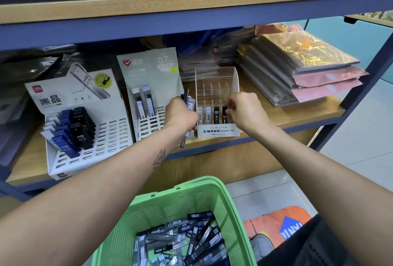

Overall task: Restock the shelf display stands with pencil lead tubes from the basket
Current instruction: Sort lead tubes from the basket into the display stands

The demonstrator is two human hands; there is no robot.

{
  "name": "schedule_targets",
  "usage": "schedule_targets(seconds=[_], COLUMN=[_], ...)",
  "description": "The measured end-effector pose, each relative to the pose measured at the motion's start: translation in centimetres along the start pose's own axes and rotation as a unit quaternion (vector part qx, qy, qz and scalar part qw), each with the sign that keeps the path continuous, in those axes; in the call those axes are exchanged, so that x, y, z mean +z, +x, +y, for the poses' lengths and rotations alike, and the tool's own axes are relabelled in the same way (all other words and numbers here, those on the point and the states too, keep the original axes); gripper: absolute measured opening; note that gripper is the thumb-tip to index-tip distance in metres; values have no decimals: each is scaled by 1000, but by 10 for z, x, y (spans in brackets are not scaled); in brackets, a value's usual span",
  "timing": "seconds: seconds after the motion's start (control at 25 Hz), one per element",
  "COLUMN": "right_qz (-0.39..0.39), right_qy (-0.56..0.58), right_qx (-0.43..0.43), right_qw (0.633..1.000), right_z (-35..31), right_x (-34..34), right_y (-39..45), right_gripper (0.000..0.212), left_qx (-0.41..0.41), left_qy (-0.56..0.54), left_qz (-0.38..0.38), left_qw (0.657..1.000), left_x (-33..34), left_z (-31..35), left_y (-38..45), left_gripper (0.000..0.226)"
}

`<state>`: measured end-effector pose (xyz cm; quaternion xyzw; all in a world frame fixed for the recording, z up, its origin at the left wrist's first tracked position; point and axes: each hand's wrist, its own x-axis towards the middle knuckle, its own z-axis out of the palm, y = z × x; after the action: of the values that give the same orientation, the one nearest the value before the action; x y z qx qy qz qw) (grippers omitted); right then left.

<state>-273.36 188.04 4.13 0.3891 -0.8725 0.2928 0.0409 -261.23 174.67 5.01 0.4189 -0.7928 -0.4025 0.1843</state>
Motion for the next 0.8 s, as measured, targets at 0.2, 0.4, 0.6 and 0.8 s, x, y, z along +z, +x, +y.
schedule_targets(seconds=[0.2,0.4,0.6,0.8], right_qz=[16,25,11,9], right_qy=[-44,-66,-88,-103], right_qx=[-9,-19,-28,-29], right_qw=[999,997,996,994], right_z=[-4,-9,-11,-9], right_x=[-5,-8,-2,-1], right_y=[1,2,-2,-1], right_gripper=[3,6,23,22], left_qx=[-8,14,11,13], left_qy=[-23,-56,-49,-60], left_qz=[-5,-25,-28,-29], left_qw=[1000,998,998,998], left_x=[-4,-15,-15,-12], left_z=[-1,-1,-2,-4], left_y=[-1,-4,-5,-5], left_gripper=[19,18,19,19])
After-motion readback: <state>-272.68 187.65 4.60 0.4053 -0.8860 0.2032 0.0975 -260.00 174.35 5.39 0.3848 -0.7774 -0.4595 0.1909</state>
